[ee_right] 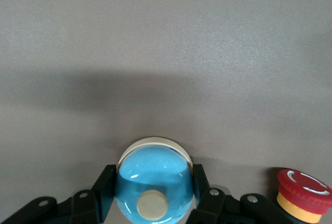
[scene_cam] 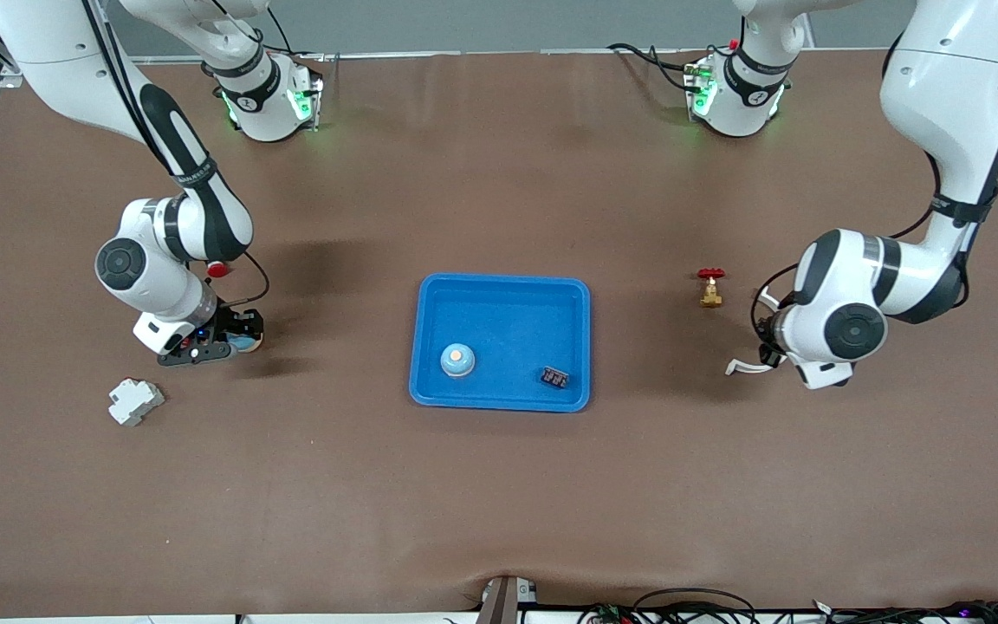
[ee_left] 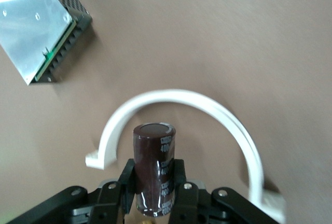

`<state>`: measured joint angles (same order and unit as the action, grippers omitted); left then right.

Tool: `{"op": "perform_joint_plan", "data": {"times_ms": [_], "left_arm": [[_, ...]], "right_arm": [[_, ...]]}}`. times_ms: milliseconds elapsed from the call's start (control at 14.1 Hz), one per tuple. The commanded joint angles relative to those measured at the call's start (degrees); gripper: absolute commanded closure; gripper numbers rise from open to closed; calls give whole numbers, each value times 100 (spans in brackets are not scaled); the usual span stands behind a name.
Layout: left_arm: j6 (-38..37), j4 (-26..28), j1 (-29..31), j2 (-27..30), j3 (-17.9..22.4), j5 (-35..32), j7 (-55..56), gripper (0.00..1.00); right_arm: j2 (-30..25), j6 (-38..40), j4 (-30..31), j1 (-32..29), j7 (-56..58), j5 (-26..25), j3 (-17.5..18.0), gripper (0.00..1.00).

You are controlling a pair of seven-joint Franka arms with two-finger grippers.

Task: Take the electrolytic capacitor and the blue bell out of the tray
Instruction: 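Carry the bell with the right gripper while the left gripper carries the capacitor, then set the bell down with the right gripper while the left gripper releases the capacitor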

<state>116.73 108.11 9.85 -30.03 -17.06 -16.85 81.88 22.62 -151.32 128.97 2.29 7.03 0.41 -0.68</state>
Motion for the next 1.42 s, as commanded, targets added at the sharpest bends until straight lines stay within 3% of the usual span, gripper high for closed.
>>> {"op": "perform_joint_plan", "data": {"times_ms": [0, 142, 213, 284, 355, 426, 496, 638, 851, 993, 1348], "left_arm": [[70, 122, -18, 7, -78, 77, -14, 100], [122, 113, 8, -116, -78, 111, -5, 100], [253, 122, -9, -186, -78, 147, -5, 100], [306, 131, -26, -222, -69, 156, 38, 100], [307, 122, -35, -257, -78, 156, 47, 100], [298, 122, -44, -266, -78, 156, 39, 99], [307, 96, -27, -266, -78, 156, 47, 51], [298, 78, -27, -231, -78, 156, 65, 0], [193, 8, -27, -4, -252, 234, 91, 0], [9, -359, -61, 85, -376, 768, 275, 0], [-185, -1449, -763, -292, -500, 999, 1232, 0]], "right_arm": [[6, -82, 6, -114, 115, 83, 94, 100], [24, -108, -3, -114, 106, 83, 94, 100], [32, -108, -3, -114, 97, 91, 94, 85], [41, -126, -12, -114, 106, 100, 94, 37], [59, -213, -3, -114, 97, 144, 94, 0], [59, -231, -3, -114, 97, 153, 94, 0], [59, -214, -12, -97, 97, 153, 94, 0], [-55, -13, -64, -62, 71, 153, 94, 0], [-231, 1012, -607, 26, -226, 153, 138, 0], [-354, 1603, -933, 245, -936, 153, 252, 0], [-355, 1773, -1443, 1439, -3229, 153, 244, 0]]}}
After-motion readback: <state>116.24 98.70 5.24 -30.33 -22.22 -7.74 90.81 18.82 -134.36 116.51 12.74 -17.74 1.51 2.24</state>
